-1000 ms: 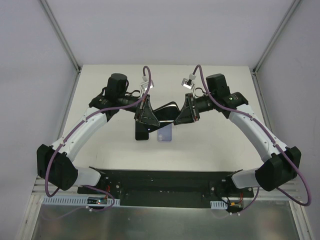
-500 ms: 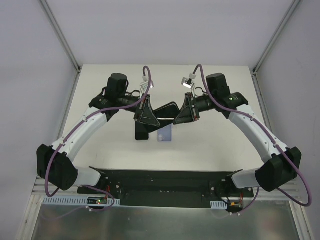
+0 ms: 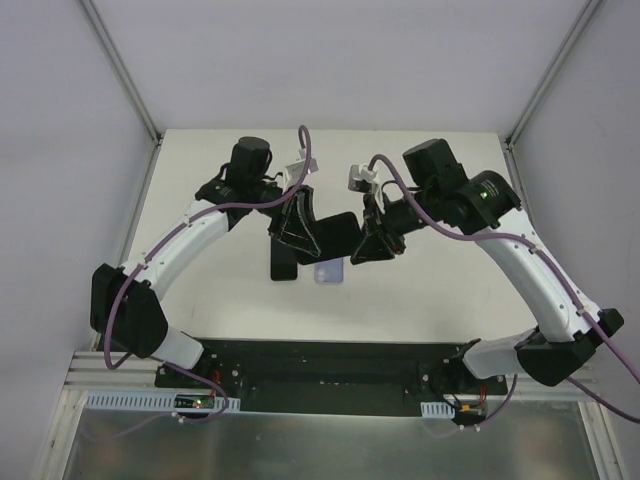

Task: Take the phone out of the phone case
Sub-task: Remove the phone case from the phone.

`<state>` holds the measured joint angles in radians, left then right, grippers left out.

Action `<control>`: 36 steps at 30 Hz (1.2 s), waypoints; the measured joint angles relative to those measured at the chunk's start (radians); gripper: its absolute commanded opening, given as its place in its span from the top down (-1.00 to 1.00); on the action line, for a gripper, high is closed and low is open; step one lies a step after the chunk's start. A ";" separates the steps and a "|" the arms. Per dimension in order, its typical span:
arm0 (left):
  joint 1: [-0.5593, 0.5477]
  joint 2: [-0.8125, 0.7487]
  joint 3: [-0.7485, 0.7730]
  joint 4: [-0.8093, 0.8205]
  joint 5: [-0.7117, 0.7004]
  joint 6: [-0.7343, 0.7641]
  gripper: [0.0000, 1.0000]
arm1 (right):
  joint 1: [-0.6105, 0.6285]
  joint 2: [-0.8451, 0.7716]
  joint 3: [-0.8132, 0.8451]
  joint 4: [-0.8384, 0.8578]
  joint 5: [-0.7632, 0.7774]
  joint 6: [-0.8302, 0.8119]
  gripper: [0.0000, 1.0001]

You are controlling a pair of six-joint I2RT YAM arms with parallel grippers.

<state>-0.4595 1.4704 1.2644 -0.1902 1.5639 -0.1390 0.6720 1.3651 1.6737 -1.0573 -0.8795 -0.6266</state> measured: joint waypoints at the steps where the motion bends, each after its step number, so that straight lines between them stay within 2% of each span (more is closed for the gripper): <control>1: -0.006 0.005 0.007 0.000 0.000 0.007 1.00 | 0.012 0.000 0.016 -0.020 0.019 -0.015 1.00; 10: -0.080 0.038 0.033 -0.002 0.002 0.077 1.00 | 0.195 0.064 0.255 -0.298 0.230 -0.149 1.00; 15: -0.130 0.040 0.033 -0.013 0.002 0.112 1.00 | 0.281 0.116 0.361 -0.437 0.274 -0.200 1.00; 21: -0.144 0.019 0.026 -0.032 0.002 0.137 1.00 | 0.325 0.143 0.396 -0.444 0.274 -0.216 1.00; 36: -0.186 -0.016 -0.013 -0.034 0.002 0.110 1.00 | 0.329 0.156 0.401 -0.445 0.180 -0.228 1.00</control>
<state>-0.6456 1.4544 1.2518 -0.2241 1.5654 -0.0292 1.0012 1.5208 2.0747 -1.5024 -0.6991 -0.8543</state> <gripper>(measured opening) 0.366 0.265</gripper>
